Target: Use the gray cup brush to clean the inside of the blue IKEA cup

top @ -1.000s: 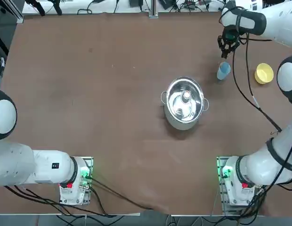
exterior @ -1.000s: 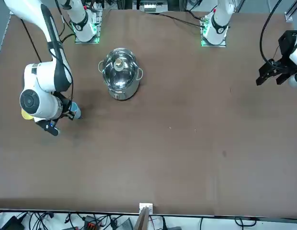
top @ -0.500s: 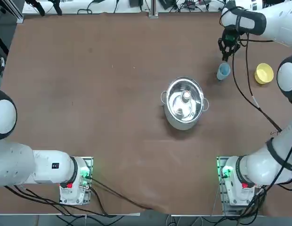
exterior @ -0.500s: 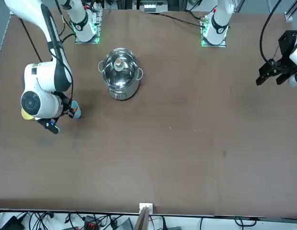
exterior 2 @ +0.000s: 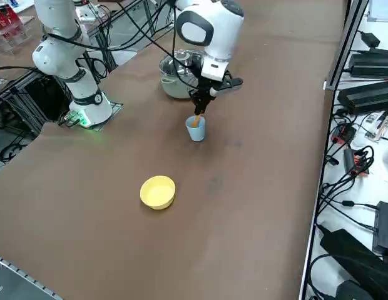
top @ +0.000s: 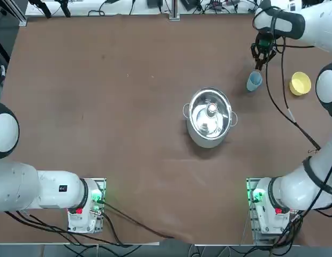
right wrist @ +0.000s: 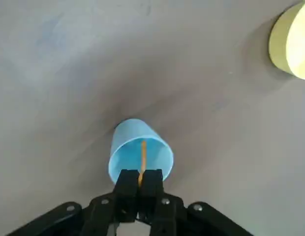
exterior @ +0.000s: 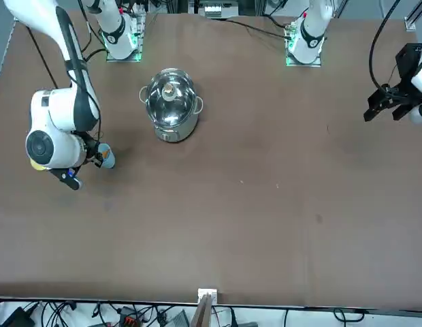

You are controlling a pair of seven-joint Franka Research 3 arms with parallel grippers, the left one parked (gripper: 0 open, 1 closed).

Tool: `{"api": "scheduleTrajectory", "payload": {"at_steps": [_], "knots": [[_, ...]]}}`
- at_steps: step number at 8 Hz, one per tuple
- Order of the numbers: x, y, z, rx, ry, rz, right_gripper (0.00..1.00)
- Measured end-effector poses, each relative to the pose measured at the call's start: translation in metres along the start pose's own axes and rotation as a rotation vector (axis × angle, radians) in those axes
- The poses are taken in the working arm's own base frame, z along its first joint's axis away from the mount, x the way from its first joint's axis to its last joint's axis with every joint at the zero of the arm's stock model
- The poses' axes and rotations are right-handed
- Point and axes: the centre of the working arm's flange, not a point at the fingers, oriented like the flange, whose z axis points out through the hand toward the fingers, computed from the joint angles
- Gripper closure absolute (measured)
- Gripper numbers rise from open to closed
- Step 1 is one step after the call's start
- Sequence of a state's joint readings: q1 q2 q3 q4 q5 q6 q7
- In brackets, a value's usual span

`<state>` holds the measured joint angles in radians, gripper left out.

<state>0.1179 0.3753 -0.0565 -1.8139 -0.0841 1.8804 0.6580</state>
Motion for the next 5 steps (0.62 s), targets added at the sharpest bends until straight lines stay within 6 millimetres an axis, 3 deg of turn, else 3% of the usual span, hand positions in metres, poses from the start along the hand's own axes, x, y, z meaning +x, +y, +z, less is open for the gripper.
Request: {"api": "scheduleTrajectory", "payload": {"at_steps": [2,5], "knots": [[0.014,0.014,-0.001,0.025,0.018,0.030,0.96],[0.013,0.003,-0.007,0.060,0.058,0.057,0.96]]}}
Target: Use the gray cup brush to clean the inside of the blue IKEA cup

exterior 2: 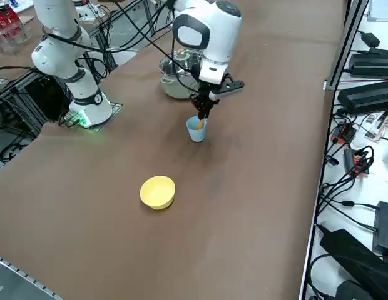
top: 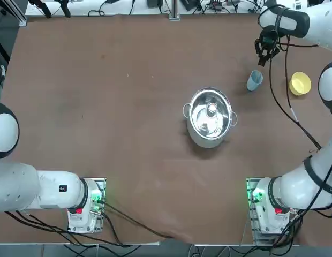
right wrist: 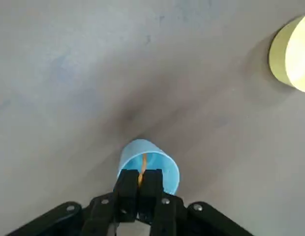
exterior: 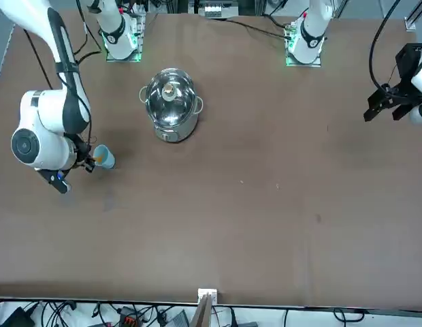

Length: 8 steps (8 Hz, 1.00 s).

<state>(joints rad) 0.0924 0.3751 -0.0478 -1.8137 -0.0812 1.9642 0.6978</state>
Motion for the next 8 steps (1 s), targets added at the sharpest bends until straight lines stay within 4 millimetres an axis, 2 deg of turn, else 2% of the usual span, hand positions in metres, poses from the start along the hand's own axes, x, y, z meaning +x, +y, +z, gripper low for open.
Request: {"api": "scheduleTrajectory", "payload": {"at_steps": [4,8], "knots": [[-0.019,-0.029,0.002,0.007,0.019,0.056,0.96],[-0.028,-0.031,0.008,-0.028,-0.008,0.070,0.96]]}}
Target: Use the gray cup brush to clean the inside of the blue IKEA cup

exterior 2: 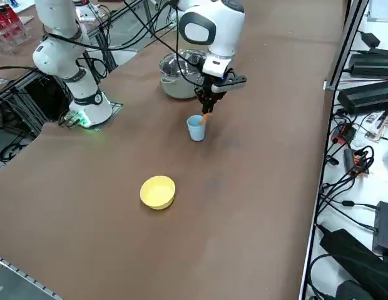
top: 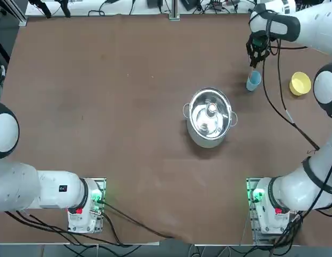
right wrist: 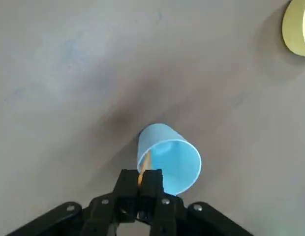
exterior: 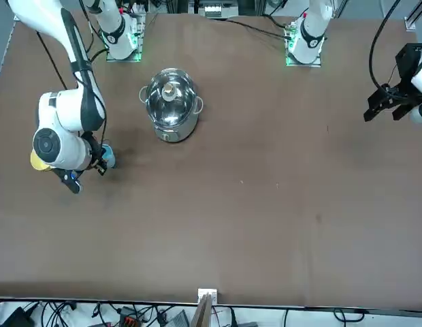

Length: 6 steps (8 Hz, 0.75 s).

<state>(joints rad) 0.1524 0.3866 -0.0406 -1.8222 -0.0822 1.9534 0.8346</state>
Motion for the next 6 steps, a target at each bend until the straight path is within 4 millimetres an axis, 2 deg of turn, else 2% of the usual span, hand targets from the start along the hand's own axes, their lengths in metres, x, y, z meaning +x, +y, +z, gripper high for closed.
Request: {"api": "scheduleTrajectory", "payload": {"at_steps": [2,6], "knots": [[0.004,0.008,0.002,-0.021,-0.018,0.019,0.96],[0.029,0.036,0.004,-0.030,-0.021,0.084,0.96]]}}
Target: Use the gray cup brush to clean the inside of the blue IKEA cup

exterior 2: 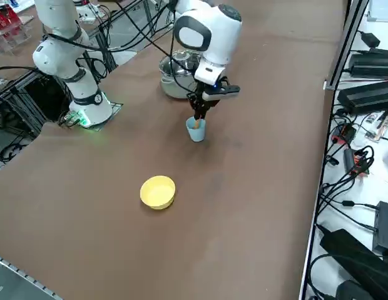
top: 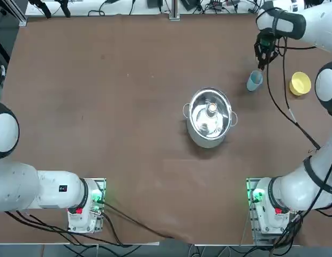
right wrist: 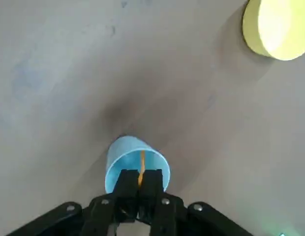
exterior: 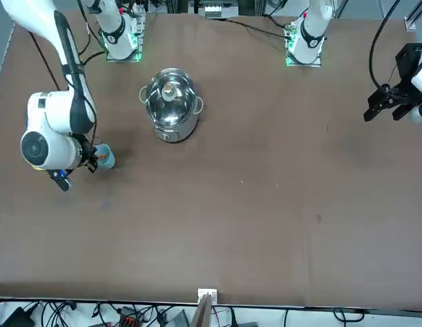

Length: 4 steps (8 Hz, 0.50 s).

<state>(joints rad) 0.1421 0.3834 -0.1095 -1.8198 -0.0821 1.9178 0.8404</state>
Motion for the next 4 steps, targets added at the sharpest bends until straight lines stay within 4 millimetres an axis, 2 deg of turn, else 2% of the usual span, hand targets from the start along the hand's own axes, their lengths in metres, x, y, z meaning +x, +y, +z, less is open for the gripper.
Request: {"api": "scheduleTrajectory", "payload": {"at_steps": [4], "knots": [[0.005,-0.004,-0.012,0.043,0.034,0.005,0.96]]}}
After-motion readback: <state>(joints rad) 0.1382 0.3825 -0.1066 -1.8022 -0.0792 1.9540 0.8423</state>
